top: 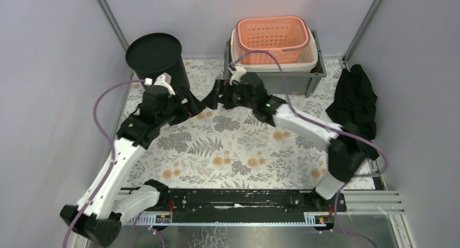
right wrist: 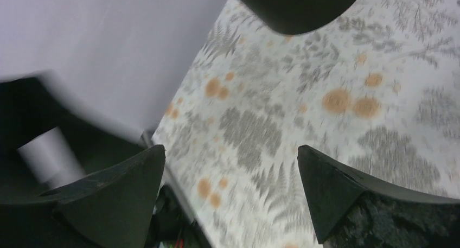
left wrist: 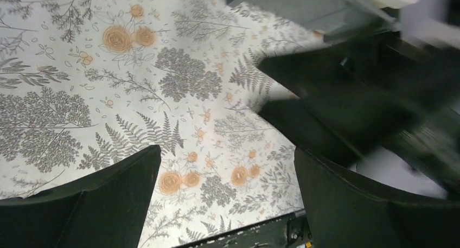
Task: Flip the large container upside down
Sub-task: Move the container to the corner of the board.
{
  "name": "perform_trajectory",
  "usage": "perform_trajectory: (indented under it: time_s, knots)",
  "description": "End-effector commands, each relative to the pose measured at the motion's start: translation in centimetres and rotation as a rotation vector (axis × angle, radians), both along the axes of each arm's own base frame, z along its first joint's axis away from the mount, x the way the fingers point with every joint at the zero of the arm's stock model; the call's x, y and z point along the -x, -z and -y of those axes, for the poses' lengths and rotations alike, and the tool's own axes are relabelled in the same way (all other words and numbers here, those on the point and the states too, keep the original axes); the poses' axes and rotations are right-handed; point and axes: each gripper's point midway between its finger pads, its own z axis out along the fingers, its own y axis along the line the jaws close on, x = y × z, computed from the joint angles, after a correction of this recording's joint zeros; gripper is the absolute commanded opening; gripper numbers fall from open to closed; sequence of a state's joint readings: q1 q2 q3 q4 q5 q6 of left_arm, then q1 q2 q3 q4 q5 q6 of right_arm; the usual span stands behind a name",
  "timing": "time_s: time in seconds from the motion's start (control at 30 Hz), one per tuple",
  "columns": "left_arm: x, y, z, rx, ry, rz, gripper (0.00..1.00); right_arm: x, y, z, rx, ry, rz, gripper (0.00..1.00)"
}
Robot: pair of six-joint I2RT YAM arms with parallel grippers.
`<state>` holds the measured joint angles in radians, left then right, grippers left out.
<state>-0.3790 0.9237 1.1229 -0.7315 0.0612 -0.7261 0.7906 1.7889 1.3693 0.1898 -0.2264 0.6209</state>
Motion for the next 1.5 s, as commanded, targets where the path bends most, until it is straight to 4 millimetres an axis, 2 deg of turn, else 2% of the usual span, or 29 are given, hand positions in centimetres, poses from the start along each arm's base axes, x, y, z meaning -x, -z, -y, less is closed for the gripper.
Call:
perform_trajectory:
  time_s: [0.0, 0.07, 0.1, 0.23, 0.33, 0.43, 0.7, 0.97, 1.3, 1.47]
  knots:
    - [-4.9, 1.6, 1.4, 0.035, -0.055, 0.035, 1.00, 7.1, -0.3, 5.2, 0.044, -0.079, -0.101, 0.99]
    - [-6.6, 2.9, 1.1, -0.007, -0.099, 0.021, 1.00, 9.5, -0.4, 7.2, 0.033, -0.081, -0.127, 0.99]
    - [-7.5, 3.6, 0.6, -0.041, -0.127, 0.013, 1.00, 10.8, 0.4, 8.3, 0.040, -0.082, -0.153, 0.99]
    - [-10.8, 5.9, -1.6, -0.136, -0.205, -0.029, 1.00, 14.0, 0.5, 10.9, 0.039, -0.102, -0.175, 0.99]
    - [-13.4, 8.1, -3.4, -0.162, -0.243, -0.065, 1.00, 15.1, 0.6, 12.4, 0.064, -0.099, -0.169, 0.99]
    - [-16.0, 9.0, -4.7, -0.234, -0.284, -0.070, 1.00, 16.0, 0.6, 13.4, 0.071, -0.104, -0.159, 0.99]
    - [-21.5, 12.4, -7.1, -0.264, -0.384, -0.122, 1.00, 17.6, 1.8, 14.0, 0.069, -0.132, -0.202, 0.99]
    - [-24.1, 16.1, -10.6, -0.299, -0.507, -0.187, 1.00, 19.8, 2.9, 15.1, 0.042, -0.151, -0.261, 0.99]
    - [-26.8, 17.8, -13.1, -0.329, -0.578, -0.214, 1.00, 22.2, 4.0, 16.7, 0.071, -0.205, -0.280, 0.99]
    - [-26.4, 18.4, -15.6, -0.344, -0.687, -0.235, 1.00, 23.2, 4.5, 17.2, 0.084, -0.243, -0.291, 0.99]
